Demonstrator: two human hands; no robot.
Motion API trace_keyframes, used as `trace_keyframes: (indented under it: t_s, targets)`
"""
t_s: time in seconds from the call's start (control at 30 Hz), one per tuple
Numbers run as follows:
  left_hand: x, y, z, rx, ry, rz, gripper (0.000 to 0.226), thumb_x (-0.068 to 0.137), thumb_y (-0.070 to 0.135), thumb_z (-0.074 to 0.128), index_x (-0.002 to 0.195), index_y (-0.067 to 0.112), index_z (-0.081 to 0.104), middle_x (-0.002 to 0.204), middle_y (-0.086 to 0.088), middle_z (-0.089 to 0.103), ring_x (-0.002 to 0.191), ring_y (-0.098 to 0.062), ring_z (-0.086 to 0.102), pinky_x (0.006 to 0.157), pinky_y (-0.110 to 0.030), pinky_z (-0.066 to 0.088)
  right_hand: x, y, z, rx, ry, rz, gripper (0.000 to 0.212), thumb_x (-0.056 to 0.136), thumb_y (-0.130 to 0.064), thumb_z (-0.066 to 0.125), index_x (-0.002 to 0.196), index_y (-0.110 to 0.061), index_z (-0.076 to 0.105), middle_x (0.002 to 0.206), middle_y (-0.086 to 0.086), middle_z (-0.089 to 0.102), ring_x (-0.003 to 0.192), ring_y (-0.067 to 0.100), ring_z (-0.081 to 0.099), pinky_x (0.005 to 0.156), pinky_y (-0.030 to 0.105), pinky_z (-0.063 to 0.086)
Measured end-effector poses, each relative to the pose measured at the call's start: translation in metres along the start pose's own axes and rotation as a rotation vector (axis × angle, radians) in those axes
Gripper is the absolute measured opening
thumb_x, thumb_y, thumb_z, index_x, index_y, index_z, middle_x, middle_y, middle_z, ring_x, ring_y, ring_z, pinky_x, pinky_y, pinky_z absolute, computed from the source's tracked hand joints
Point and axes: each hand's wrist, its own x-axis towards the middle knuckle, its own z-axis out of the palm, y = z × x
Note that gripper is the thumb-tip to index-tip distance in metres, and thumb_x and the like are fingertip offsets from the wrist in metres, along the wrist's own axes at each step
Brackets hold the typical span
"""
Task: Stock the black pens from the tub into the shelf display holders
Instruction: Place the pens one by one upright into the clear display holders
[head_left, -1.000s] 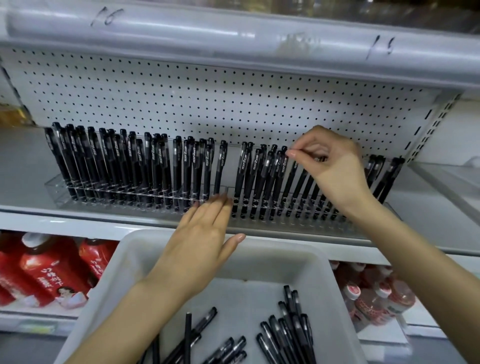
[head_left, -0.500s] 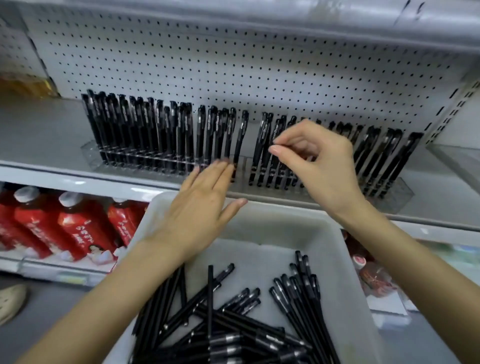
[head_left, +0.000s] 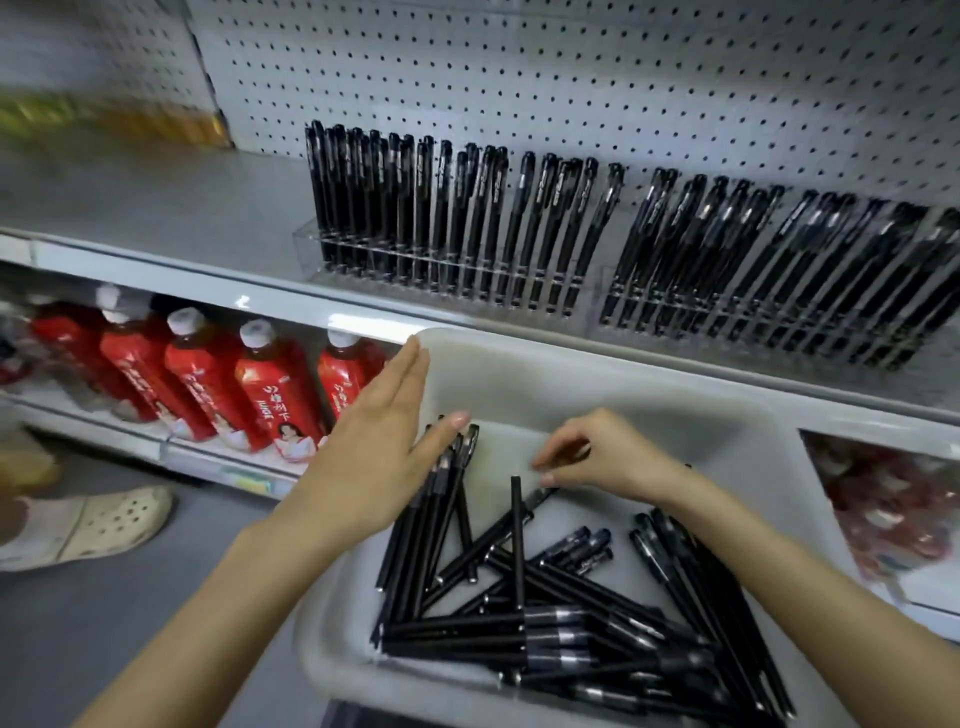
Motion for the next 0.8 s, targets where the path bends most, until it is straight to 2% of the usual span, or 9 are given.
trace_keyframes:
  t_s: [0.13, 0.3, 0.47, 0.57, 0.67, 0.8]
  targets:
    - [0.002, 0.001, 0.003, -0.052, -0.016, -0.013, 0.083, 0.082, 0.060, 0.027, 0.151, 0.020, 0.002, 0.156, 0.016, -0.009, 0.142, 0.000, -0.002, 0.107, -0.012, -0.001, -0.004, 0.006, -0.003, 0.022, -0.064, -0.048, 0.022, 0.069, -0.016, 0.083, 0.089, -0.018, 0.075, 0.074, -0.013, 0.058, 0.066, -0.004, 0.053, 0.067, 0.012, 0.041]
    - [0.003, 0.002, 0.006, -0.094, -0.021, -0.019, 0.085, 0.080, 0.062, 0.026, 0.151, 0.022, 0.002, 0.153, 0.021, -0.012, 0.141, 0.003, -0.003, 0.109, -0.014, 0.000, -0.005, 0.012, -0.004, 0.069, -0.142, -0.092, 0.022, 0.069, -0.018, 0.083, 0.081, -0.033, 0.072, 0.087, -0.008, 0.056, 0.073, 0.000, 0.054, 0.073, 0.018, 0.046]
    - [0.002, 0.002, 0.004, -0.104, -0.027, -0.028, 0.085, 0.080, 0.064, 0.026, 0.151, 0.024, 0.002, 0.152, 0.023, -0.011, 0.139, 0.006, -0.004, 0.108, -0.012, -0.001, -0.003, 0.017, -0.003, -0.010, -0.176, -0.097, 0.014, 0.071, -0.017, 0.082, 0.081, -0.021, 0.072, 0.086, -0.010, 0.051, 0.074, 0.000, 0.052, 0.073, 0.013, 0.042]
    - [0.003, -0.001, 0.002, 0.048, -0.018, -0.026, 0.086, 0.081, 0.072, 0.016, 0.151, 0.024, 0.001, 0.155, 0.017, -0.009, 0.142, -0.001, -0.003, 0.116, -0.024, 0.001, -0.003, 0.015, -0.011, -0.071, -0.202, -0.092, 0.013, 0.077, -0.020, 0.077, 0.083, -0.024, 0.066, 0.089, -0.007, 0.055, 0.078, 0.003, 0.052, 0.075, 0.015, 0.043]
    - [0.003, 0.000, 0.002, 0.313, 0.056, 0.029, 0.088, 0.076, 0.075, -0.008, 0.148, 0.025, -0.006, 0.156, 0.011, -0.006, 0.140, 0.000, -0.010, 0.115, -0.029, -0.007, -0.011, 0.013, -0.027, -0.081, -0.202, -0.066, 0.012, 0.083, -0.020, 0.071, 0.086, -0.022, 0.060, 0.093, -0.001, 0.065, 0.083, 0.008, 0.059, 0.077, 0.022, 0.047]
    - [0.016, 0.025, -0.005, 0.281, 0.099, 0.097, 0.094, 0.073, 0.074, -0.009, 0.151, 0.024, 0.004, 0.156, 0.010, 0.003, 0.138, 0.003, -0.008, 0.113, -0.025, -0.009, -0.033, -0.003, -0.062, 0.033, -0.056, -0.011, 0.009, 0.086, -0.011, 0.066, 0.083, -0.015, 0.059, 0.081, 0.004, 0.069, 0.073, 0.012, 0.066, 0.071, 0.026, 0.055]
